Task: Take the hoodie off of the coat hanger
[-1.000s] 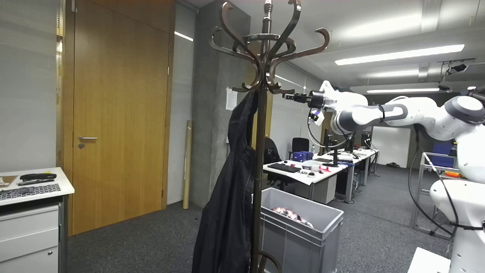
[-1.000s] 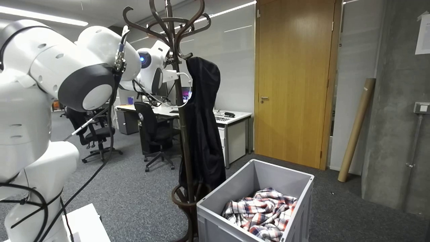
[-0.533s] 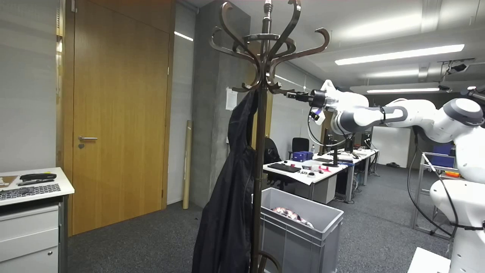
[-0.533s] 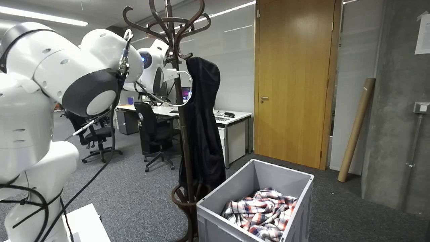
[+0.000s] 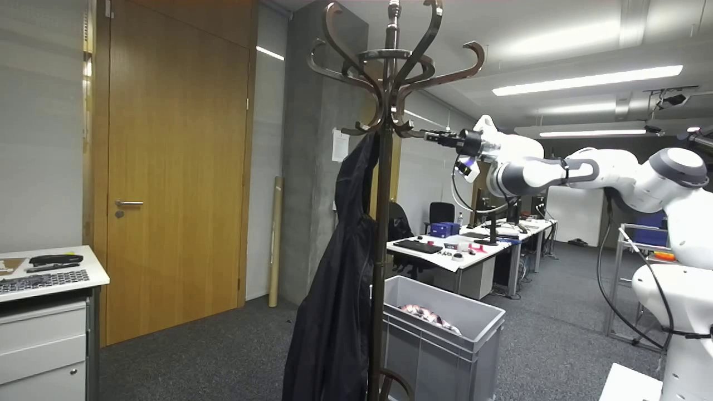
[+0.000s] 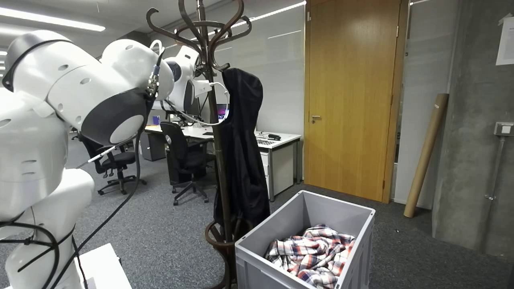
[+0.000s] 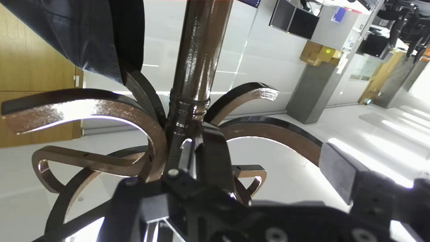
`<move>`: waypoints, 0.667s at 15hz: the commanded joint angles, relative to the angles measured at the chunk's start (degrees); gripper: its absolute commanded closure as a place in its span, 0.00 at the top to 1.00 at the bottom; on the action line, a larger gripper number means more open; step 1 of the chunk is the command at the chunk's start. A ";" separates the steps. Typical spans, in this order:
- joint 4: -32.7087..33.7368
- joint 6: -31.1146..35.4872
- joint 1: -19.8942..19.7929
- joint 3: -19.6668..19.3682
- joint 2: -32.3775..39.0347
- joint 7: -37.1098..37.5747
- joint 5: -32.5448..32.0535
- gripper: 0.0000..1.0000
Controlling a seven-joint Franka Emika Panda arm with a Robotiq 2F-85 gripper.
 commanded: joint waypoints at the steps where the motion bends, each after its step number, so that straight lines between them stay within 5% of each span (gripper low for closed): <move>1: -0.24 -0.17 1.42 0.62 -3.51 -1.32 -2.76 1.00; 10: -0.27 -1.18 3.69 0.40 -4.79 -1.30 -4.20 1.00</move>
